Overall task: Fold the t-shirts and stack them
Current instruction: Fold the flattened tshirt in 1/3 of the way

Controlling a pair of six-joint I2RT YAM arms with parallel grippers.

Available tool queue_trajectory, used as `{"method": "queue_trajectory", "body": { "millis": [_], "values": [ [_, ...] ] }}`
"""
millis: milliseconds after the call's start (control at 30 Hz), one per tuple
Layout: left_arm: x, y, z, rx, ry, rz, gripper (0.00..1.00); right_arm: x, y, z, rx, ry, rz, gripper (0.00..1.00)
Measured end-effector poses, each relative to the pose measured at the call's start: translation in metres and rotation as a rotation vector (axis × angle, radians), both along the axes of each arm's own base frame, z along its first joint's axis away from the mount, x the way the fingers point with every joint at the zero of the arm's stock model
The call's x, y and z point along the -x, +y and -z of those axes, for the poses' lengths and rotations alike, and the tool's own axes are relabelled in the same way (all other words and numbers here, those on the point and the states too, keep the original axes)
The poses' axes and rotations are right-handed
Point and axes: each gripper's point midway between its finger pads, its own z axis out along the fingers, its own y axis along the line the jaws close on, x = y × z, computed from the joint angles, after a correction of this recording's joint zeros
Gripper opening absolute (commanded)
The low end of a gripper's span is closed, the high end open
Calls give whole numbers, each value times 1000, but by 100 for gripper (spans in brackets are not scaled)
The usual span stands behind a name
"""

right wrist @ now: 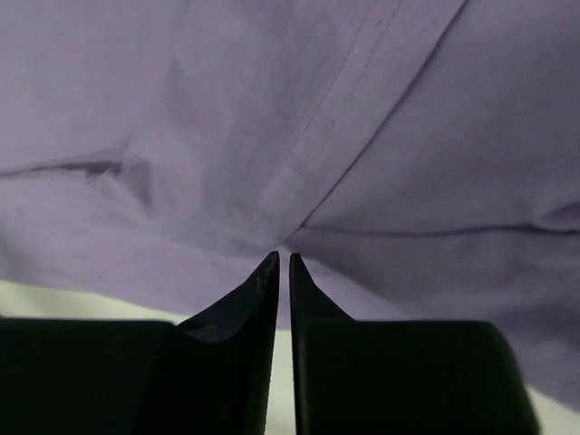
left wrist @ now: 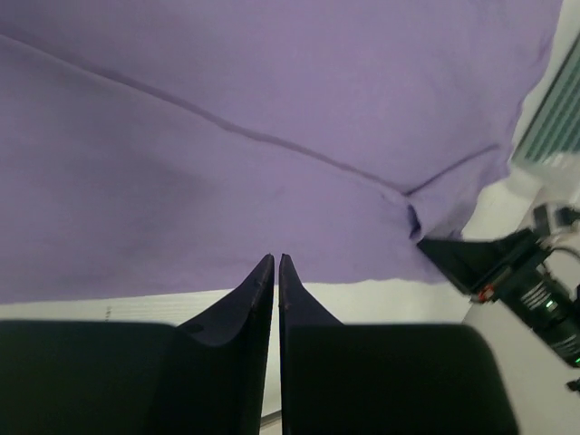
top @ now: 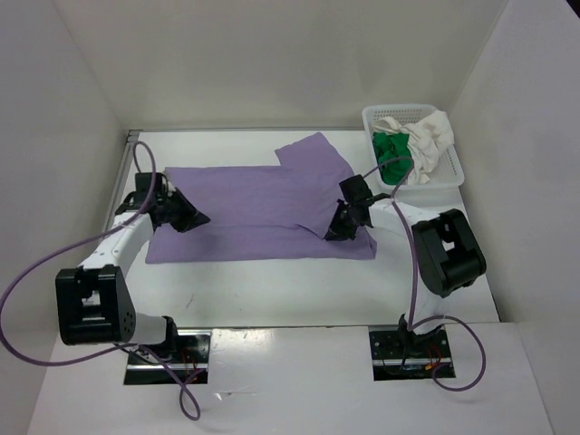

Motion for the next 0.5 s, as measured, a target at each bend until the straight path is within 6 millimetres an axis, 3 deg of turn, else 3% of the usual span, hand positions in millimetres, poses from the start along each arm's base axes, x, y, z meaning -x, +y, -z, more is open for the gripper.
{"method": "queue_trajectory", "body": {
  "millis": [33,167,500],
  "values": [
    [-1,-10,3,6,6,24,11,-1,-1,4,6,3,2,28],
    [-1,-36,24,9,54,96,11,-8,-3,4,23,-22,11,33],
    [0,-33,46,-18,93,84,11,-21,-1,9,30,-43,20,29]
  ]
}}
